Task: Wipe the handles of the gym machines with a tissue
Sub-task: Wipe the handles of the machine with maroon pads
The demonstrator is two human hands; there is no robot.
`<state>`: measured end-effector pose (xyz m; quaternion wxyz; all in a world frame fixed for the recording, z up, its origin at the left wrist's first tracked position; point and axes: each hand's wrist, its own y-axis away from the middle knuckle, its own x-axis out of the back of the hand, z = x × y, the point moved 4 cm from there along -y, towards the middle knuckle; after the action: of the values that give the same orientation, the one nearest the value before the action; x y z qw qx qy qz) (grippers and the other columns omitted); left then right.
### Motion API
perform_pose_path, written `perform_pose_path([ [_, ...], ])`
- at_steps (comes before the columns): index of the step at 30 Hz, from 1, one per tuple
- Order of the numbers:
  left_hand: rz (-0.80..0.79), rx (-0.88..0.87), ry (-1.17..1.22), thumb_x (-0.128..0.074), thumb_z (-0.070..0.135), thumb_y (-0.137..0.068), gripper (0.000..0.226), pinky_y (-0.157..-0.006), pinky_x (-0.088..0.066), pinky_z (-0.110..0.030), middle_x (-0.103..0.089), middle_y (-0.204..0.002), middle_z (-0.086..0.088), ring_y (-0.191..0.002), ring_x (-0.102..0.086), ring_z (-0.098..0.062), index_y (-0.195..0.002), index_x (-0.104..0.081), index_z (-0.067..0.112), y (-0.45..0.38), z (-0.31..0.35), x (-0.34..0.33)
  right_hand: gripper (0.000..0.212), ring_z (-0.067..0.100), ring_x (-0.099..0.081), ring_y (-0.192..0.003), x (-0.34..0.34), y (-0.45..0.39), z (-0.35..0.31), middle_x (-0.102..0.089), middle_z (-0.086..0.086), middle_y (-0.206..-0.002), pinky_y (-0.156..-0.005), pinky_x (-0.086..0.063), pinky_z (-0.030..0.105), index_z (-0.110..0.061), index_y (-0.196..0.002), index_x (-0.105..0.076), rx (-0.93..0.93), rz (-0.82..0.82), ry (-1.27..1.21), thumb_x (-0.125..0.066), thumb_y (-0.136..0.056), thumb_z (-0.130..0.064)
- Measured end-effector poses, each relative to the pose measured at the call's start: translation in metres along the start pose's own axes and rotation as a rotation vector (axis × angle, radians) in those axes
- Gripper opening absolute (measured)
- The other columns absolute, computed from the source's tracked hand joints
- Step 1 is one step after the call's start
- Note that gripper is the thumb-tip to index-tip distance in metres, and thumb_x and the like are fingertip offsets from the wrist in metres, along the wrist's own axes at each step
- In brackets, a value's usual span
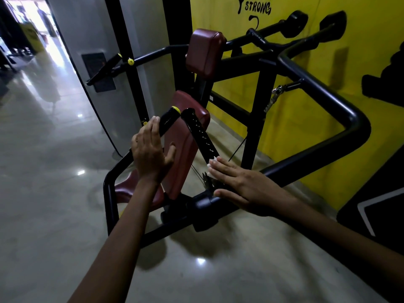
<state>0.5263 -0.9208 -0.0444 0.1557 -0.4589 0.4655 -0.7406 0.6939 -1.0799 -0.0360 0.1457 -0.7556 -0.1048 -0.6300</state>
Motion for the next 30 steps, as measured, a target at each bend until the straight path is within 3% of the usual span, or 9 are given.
perform_pose_path([
  [5, -0.010, 0.004, 0.011, -0.050, 0.035, -0.077, 0.068, -0.096, -0.039, -0.048, -0.052, -0.133, -0.017, -0.118, -0.039, -0.026, -0.136, -0.040, 0.003, 0.000, 0.001, 0.001, 0.088, 0.001, 0.012, -0.140, 0.000, -0.025, -0.007, 0.002, -0.005, -0.157, -0.113, -0.008, 0.021, -0.017, -0.149, -0.009, -0.147, 0.074, -0.061, -0.008, -0.082, -0.073],
  [8, -0.019, 0.004, 0.012, -0.050, 0.035, -0.077, 0.068, -0.096, -0.039, -0.047, -0.052, -0.133, -0.017, -0.118, -0.040, -0.026, -0.136, -0.039, 0.004, 0.000, 0.001, 0.001, 0.069, -0.001, 0.017, -0.138, -0.003, -0.026, -0.006, 0.005, -0.007, -0.157, -0.113, -0.004, 0.019, -0.017, -0.150, -0.007, -0.173, 0.055, -0.100, -0.026, -0.095, -0.055],
  [12, -0.018, 0.004, -0.002, -0.049, 0.035, -0.077, 0.068, -0.096, -0.039, -0.045, -0.053, -0.132, -0.017, -0.117, -0.040, -0.026, -0.136, -0.040, 0.003, -0.001, 0.001, 0.001, 0.061, -0.006, 0.014, -0.135, 0.000, -0.022, -0.003, 0.005, -0.008, -0.157, -0.110, -0.001, 0.015, -0.019, -0.149, -0.010, -0.209, 0.027, -0.266, -0.032, -0.098, -0.044],
  [16, -0.015, 0.008, 0.005, -0.050, 0.034, -0.075, 0.068, -0.096, -0.039, -0.046, -0.053, -0.133, -0.017, -0.118, -0.040, -0.026, -0.136, -0.041, 0.003, -0.001, 0.001, 0.000, 0.070, 0.004, 0.015, -0.141, 0.002, -0.043, 0.000, 0.016, -0.001, -0.156, -0.111, 0.000, 0.021, -0.016, -0.149, 0.007, -0.290, 0.024, -0.389, -0.032, -0.099, -0.044],
  [20, -0.013, 0.014, 0.008, -0.051, 0.033, -0.074, 0.069, -0.097, -0.038, -0.046, -0.052, -0.133, -0.016, -0.118, -0.039, -0.025, -0.136, -0.041, 0.003, -0.001, 0.001, 0.000, 0.079, 0.008, 0.023, -0.140, -0.005, -0.035, -0.004, 0.028, 0.001, -0.152, -0.116, 0.001, 0.029, -0.013, -0.146, 0.018, -0.297, -0.079, -0.306, -0.033, -0.097, -0.047],
  [27, -0.009, 0.016, 0.010, -0.052, 0.033, -0.073, 0.069, -0.096, -0.039, -0.048, -0.053, -0.131, -0.017, -0.117, -0.040, -0.026, -0.135, -0.039, 0.005, -0.001, 0.003, 0.002, 0.075, 0.008, 0.016, -0.142, 0.009, -0.054, 0.010, 0.016, 0.003, -0.156, -0.106, 0.004, 0.018, -0.012, -0.149, 0.010, -0.342, -0.054, -0.619, -0.037, -0.098, -0.042],
  [30, -0.008, 0.018, 0.005, -0.051, 0.033, -0.073, 0.069, -0.096, -0.039, -0.048, -0.053, -0.131, -0.017, -0.117, -0.039, -0.026, -0.135, -0.038, 0.005, -0.001, 0.002, 0.001, 0.077, 0.009, 0.015, -0.142, 0.004, -0.052, 0.014, 0.019, 0.002, -0.155, -0.105, 0.003, 0.017, -0.013, -0.148, 0.012, -0.331, -0.101, -0.616, -0.040, -0.098, -0.040],
])
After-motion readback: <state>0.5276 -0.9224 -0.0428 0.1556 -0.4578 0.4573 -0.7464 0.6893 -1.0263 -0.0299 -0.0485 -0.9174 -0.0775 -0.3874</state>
